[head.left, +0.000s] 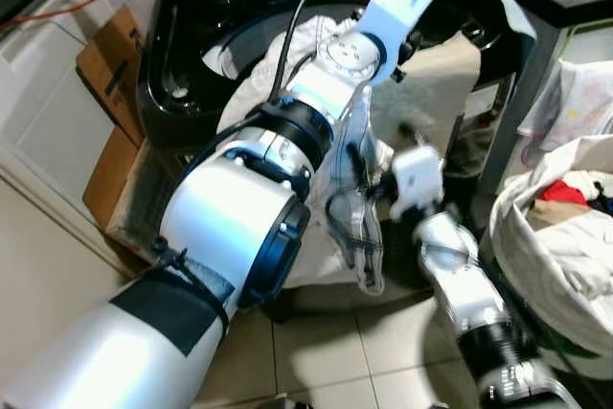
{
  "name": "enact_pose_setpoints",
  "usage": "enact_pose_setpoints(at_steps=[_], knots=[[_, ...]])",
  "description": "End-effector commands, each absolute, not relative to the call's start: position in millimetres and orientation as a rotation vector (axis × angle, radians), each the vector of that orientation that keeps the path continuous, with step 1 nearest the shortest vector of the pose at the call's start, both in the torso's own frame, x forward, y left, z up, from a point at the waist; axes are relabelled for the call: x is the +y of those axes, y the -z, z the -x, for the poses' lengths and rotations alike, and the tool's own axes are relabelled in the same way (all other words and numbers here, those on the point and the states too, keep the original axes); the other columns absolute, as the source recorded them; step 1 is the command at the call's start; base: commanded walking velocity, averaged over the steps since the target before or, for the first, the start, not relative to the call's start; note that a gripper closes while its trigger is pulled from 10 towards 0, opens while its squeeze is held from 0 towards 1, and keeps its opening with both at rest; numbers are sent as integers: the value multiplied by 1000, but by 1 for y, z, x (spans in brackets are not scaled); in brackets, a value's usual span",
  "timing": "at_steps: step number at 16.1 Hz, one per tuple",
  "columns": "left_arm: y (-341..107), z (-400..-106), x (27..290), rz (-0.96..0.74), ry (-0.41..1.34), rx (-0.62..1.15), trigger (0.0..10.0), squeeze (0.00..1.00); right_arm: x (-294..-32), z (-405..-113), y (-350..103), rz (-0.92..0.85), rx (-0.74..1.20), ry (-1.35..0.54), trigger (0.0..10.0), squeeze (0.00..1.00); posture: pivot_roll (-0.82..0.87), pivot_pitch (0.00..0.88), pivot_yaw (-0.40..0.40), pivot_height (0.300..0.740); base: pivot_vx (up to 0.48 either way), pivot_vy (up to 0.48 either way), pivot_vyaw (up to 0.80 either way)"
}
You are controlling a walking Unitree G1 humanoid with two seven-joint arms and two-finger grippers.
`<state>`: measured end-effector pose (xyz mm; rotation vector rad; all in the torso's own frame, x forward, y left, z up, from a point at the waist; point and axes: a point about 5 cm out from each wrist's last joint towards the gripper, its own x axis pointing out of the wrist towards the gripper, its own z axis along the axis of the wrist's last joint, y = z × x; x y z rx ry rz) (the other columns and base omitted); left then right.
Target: Clothes washing
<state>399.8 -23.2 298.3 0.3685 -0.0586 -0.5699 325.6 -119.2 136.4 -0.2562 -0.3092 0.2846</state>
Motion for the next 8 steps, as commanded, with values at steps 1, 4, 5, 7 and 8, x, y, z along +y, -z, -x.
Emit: enact_pose_setpoints(at_steps=[1,4,5,7,8], knots=[[-302,-402,-18,-385,556,-64,10000,0,-122,-331,-136,264,-302,-250,10000,0,-82,0,182,740,0,0,0],[-300,-403,-16,-389,550,-58,10000,0,-132,-353,-140,281,-265,-176,10000,0,-71,0,172,740,0,0,0],[-300,-403,-16,-389,550,-58,10000,0,-133,-355,-140,282,-264,-171,10000,0,-71,0,171,740,0,0,0],[-300,-403,-16,-392,550,-57,10000,0,-130,-363,-145,266,-260,-183,10000,0,-69,0,168,740,0,0,0],[-300,-403,-16,-391,549,-56,10000,0,-126,-365,-147,255,-264,-206,10000,0,-68,0,167,740,0,0,0]])
